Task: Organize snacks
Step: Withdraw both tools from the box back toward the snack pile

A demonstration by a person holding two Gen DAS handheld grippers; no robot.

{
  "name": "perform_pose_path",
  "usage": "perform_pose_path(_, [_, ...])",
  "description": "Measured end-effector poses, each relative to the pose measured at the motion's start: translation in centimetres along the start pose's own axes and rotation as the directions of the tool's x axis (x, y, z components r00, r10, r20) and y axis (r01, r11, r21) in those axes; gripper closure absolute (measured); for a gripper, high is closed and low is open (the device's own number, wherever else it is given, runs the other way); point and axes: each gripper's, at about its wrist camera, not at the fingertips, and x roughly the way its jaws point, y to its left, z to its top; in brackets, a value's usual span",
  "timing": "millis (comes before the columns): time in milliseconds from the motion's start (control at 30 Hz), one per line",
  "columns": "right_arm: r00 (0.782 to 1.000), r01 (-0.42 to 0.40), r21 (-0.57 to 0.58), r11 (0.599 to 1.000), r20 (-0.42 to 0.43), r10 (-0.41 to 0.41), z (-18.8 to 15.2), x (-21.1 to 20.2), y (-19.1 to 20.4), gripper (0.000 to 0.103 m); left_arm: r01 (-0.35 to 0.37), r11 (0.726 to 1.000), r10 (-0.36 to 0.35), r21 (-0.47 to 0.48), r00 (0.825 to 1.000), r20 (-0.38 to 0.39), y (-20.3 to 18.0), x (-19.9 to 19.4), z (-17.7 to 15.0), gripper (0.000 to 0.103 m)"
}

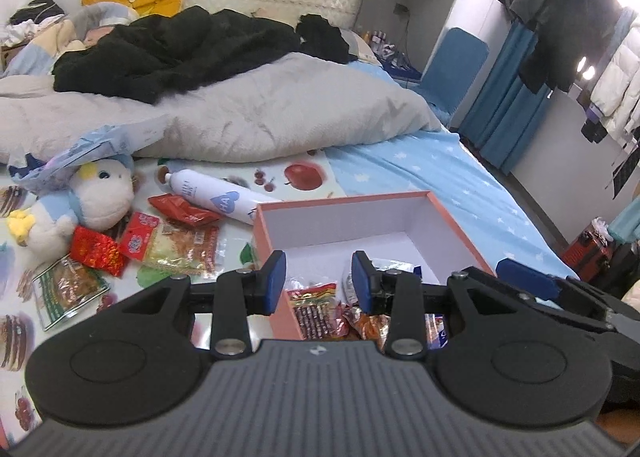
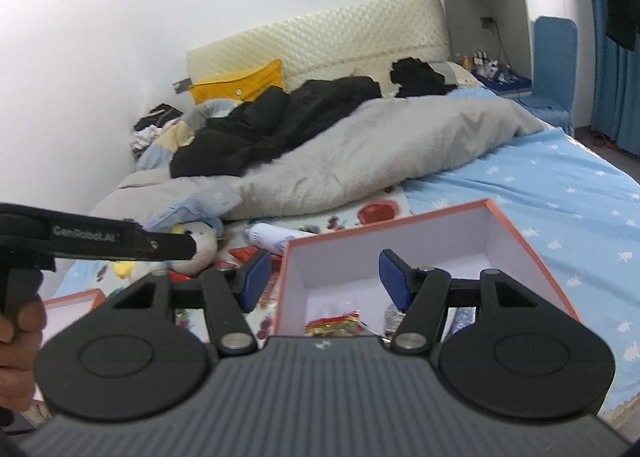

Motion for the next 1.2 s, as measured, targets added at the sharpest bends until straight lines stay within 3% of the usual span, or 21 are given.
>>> perform_pose_path(867, [0.991, -0.127, -0.079, 0.989, -0.061, 0.123, -4.0, -0.1, 7.1, 0.041, -0.109, 0.99, 0.112, -0.089, 0.993, 0.033, 5.7, -5.6, -5.9, 0.059])
perform_pose_path(1033, [0.987, -0.146, -0.092, 0.985, -0.086, 0.138, -5.1, 0.2, 8.3, 0.041, -0.129, 0.986, 0.132, -0.102, 0.991, 0.03, 7.0, -6.5, -7.1, 0.054])
perform_pose_path(1100, [0.985, -0.15, -0.107, 0.983, -0.096, 0.14, -5.9, 0.3, 8.7, 0.041, -0.144, 0.985, 0.147, -0.091, 0.989, 0.031, 7.4, -6.9, -7.6, 0.044])
perform_pose_path(1200, [0.982, -0.166, -0.091, 0.982, -0.109, 0.155, -6.8, 0.5, 9.1, 0.041, -0.165, 0.983, 0.169, -0.081, 0.985, 0.043, 7.8, -7.6, -8.5, 0.037])
